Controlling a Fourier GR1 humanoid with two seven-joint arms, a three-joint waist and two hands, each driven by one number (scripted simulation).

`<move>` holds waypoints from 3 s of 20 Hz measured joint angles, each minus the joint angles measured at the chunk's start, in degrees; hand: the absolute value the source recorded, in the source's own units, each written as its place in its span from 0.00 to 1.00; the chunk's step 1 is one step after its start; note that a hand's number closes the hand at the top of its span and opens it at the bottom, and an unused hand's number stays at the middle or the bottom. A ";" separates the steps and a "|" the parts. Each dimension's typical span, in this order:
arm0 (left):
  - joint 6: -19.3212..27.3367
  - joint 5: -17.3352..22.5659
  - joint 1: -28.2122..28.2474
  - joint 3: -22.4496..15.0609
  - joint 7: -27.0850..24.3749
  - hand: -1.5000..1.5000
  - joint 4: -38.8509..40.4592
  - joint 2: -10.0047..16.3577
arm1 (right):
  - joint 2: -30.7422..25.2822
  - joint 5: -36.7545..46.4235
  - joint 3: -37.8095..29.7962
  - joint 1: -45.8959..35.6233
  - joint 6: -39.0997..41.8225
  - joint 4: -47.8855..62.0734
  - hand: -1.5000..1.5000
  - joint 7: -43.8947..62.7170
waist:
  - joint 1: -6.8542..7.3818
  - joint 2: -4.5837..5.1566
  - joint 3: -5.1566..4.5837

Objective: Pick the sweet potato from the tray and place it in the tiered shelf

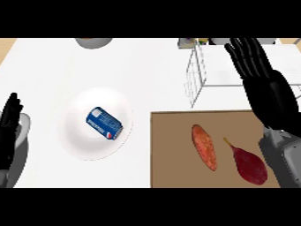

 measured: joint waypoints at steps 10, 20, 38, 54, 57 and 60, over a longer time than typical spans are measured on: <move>-7.17 8.68 0.07 -2.83 11.10 0.50 0.50 -5.94 | -14.96 6.88 -8.65 10.99 1.39 13.91 0.00 4.12 | -1.29 1.40 0.11; -11.07 11.35 -2.60 -2.84 18.97 0.50 2.93 -8.20 | -21.73 4.61 -11.39 18.21 17.78 21.94 0.00 -4.12 | 0.39 0.52 0.09; -13.30 9.26 -3.01 -1.29 20.77 0.50 3.90 -10.26 | -22.99 7.01 -1.08 13.77 14.48 -10.69 0.00 40.19 | 1.15 0.34 -0.05; -15.27 5.58 -3.83 1.57 22.04 0.50 5.08 -13.30 | -11.29 22.62 11.41 5.07 16.25 -10.41 0.00 61.96 | 1.19 0.45 0.01; -15.17 4.41 -3.20 2.33 22.62 0.50 4.50 -13.85 | -9.81 25.59 11.31 6.39 16.64 -10.89 0.00 62.95 | 1.13 0.48 -0.03; -15.82 3.42 -3.50 2.93 22.65 0.50 5.10 -14.55 | -8.19 30.23 12.91 9.17 16.25 -11.61 0.00 62.87 | 1.03 0.48 -0.05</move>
